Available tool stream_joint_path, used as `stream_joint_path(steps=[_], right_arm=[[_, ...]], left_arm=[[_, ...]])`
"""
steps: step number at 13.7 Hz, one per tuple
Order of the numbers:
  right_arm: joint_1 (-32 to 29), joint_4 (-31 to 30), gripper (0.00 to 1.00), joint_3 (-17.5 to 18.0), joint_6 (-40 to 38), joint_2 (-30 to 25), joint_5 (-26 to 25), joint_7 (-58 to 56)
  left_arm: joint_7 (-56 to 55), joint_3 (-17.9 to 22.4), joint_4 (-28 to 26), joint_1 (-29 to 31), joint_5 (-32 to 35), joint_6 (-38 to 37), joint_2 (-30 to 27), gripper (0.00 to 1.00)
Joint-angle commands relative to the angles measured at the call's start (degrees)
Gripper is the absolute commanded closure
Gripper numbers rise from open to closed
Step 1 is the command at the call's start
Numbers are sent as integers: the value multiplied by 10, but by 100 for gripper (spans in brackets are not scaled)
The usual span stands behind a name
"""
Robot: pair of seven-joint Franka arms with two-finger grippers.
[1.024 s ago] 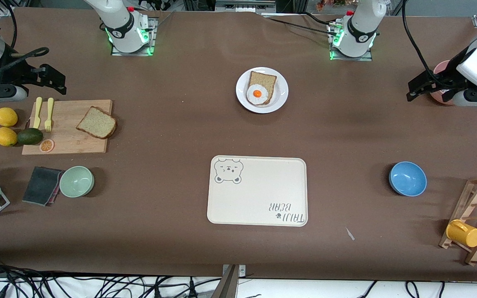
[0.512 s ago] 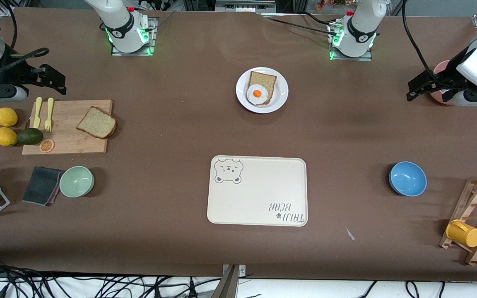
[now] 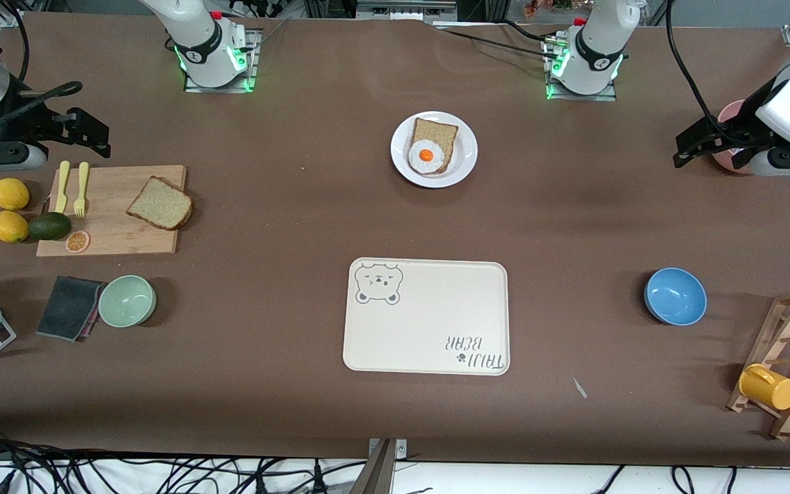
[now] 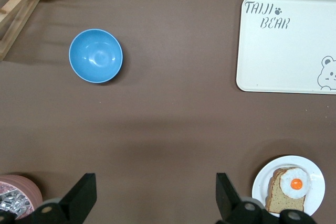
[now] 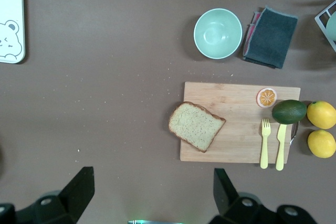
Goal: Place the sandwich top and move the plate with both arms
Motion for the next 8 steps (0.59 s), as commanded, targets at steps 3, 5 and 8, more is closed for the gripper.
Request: stream_joint_path(steps=[3,5,8], right_arm=[[0,-2,0,-4,2,-2,-5,-10],[0,-3,0,-4,2,1,-5,-10],[0,-7,0,-4,1,4,-4,-9]], left_arm=[[0,0,20,-2,13,-15,9,0],[0,0,20,-2,13,-15,9,0],[0,0,20,-2,12,-15,9,0]])
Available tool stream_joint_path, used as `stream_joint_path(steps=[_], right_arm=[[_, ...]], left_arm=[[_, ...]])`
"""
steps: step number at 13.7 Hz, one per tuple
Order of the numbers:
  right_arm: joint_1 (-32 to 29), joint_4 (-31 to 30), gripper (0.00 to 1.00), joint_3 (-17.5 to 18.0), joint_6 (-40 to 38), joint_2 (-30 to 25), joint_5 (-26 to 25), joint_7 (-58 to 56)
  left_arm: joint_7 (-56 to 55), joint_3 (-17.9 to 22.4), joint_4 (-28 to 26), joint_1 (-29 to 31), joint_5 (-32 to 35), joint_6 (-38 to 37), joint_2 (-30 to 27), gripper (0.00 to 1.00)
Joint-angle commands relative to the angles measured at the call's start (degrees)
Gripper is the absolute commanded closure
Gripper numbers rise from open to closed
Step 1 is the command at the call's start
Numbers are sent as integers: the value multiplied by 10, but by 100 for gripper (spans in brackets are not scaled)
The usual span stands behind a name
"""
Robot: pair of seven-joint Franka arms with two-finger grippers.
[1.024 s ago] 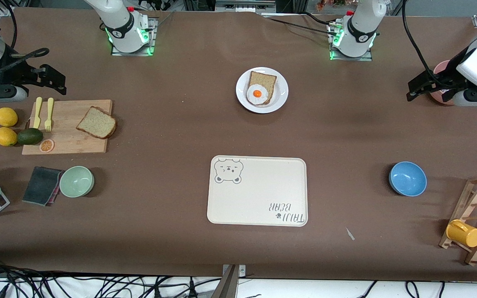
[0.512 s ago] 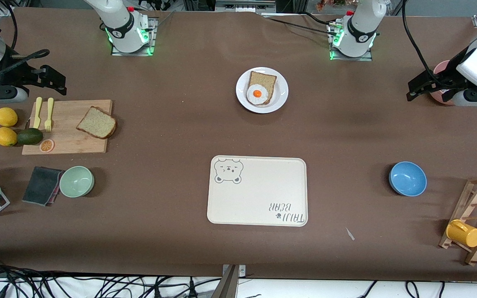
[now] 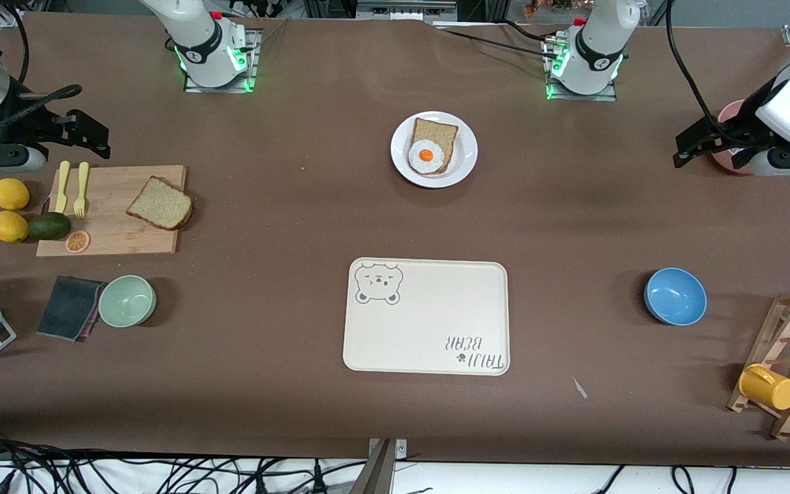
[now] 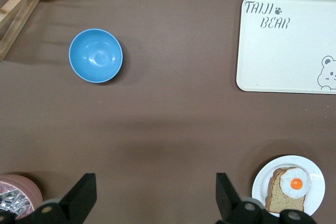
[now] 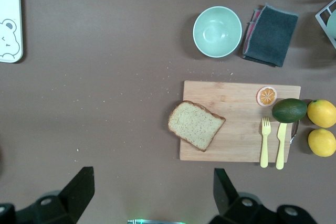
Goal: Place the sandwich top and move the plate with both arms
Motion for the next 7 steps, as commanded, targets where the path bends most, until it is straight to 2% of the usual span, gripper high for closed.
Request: stream_joint_path(steps=[1,4,7], right_arm=[[0,-5,0,-2,1,0,-5,-9],[0,-10,0,-2,4,16,-5,-9],[-5,-40,0,-2,35,18,-5,-10]], left_arm=[[0,0,20,-2,13,-14,9,0],[0,0,20,-2,12,-14,9,0],[0,0,20,-2,12,-14,9,0]])
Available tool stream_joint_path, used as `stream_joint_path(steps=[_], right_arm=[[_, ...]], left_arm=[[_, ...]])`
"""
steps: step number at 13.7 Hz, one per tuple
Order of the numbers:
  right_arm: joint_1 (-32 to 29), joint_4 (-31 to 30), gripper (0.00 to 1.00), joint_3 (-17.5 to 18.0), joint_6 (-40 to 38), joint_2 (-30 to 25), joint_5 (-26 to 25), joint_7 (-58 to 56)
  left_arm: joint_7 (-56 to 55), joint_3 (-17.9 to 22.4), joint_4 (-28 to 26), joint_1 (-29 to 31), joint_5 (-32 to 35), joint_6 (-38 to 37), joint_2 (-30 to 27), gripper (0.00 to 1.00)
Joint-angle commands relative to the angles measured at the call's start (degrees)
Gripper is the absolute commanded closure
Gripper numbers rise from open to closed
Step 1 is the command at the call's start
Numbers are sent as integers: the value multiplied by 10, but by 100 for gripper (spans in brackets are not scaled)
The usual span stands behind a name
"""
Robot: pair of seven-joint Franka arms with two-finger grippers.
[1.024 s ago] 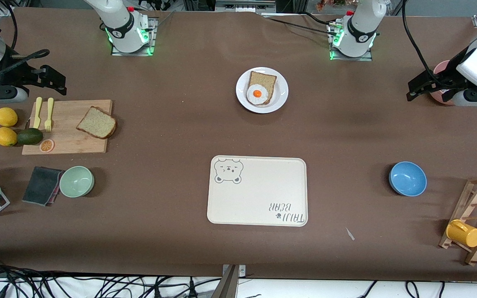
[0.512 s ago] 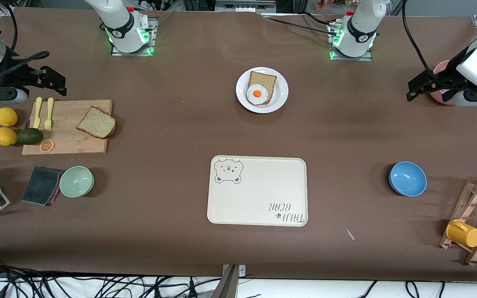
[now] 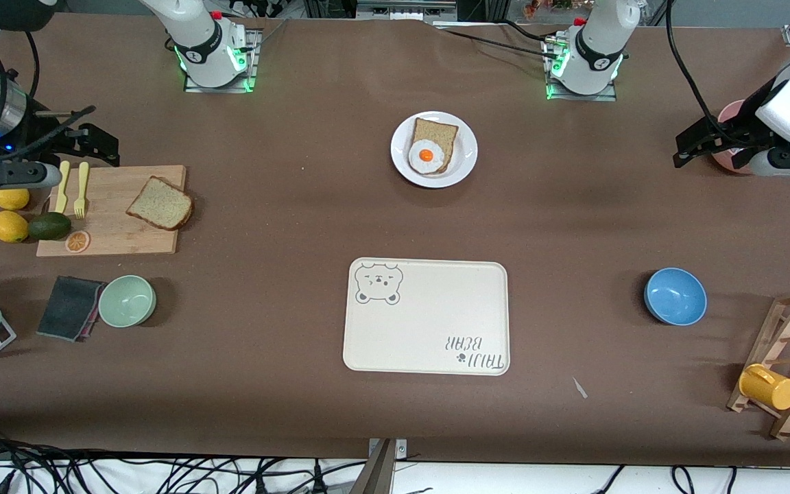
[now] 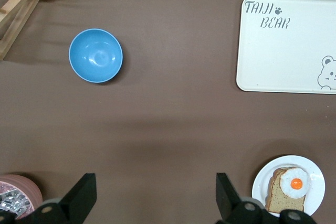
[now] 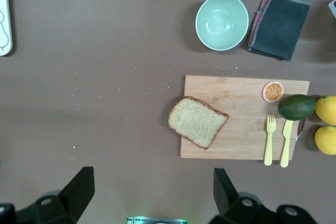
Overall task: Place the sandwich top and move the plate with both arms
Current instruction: 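Move the right gripper over the bread slice on the cutting board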
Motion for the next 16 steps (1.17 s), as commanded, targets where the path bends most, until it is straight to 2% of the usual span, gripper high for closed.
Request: stream_joint_path(steps=[1,3,8,10,13,15,16], right_arm=[[-4,-37,0,-2,38,-3,-5,-10],[-5,-74,0,-2,75,0,-12,-9],[-5,-222,1,-1,238,-3,-76,10],[-5,-274,1,2,297,1,-114,63],[-5,-288,1,6,322,29,-128,122],[-3,-308,1,11,365,52,-161,185],[-3,-310,1,28,371,65,-184,222]], left_arm=[[0,0,20,-1,12,-14,8,0],[0,0,20,-1,12,-15,9,0],[-1,1,20,3,12,-15,8,0],[0,2,20,4,12,-15,9,0],[2,4,20,5,12,-15,9,0],[3,5,20,9,12,-15,9,0],[3,5,20,10,12,-15,9,0]])
